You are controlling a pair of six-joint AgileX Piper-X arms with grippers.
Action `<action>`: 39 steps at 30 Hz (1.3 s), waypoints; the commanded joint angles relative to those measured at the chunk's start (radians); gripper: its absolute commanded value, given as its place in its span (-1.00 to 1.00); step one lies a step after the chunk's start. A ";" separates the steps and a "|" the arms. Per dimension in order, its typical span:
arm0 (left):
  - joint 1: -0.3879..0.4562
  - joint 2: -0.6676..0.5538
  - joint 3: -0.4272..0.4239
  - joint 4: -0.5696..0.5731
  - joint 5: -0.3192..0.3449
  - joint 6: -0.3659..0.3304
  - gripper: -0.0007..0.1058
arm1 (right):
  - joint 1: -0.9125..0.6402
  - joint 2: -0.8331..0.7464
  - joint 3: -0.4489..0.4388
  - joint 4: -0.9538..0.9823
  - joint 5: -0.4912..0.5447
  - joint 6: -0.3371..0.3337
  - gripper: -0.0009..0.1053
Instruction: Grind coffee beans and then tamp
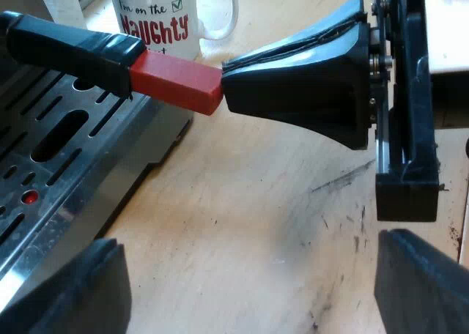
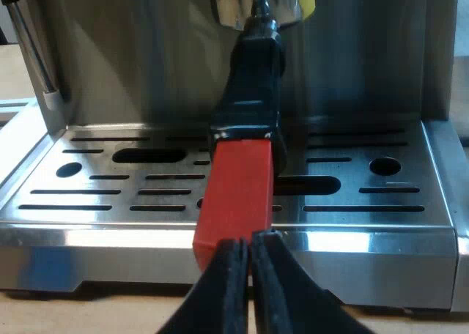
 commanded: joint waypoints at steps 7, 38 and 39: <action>-0.004 0.000 -0.002 -0.012 0.006 -0.011 0.35 | -0.019 -0.005 -0.001 -0.085 0.018 -0.109 -0.89; -0.004 0.000 -0.002 -0.012 0.006 -0.011 0.35 | -0.042 -0.005 -0.001 -0.156 0.083 -0.162 -0.89; -0.004 0.000 -0.002 -0.012 0.006 -0.011 0.35 | -0.042 -0.005 -0.001 -0.154 0.083 -0.161 -0.89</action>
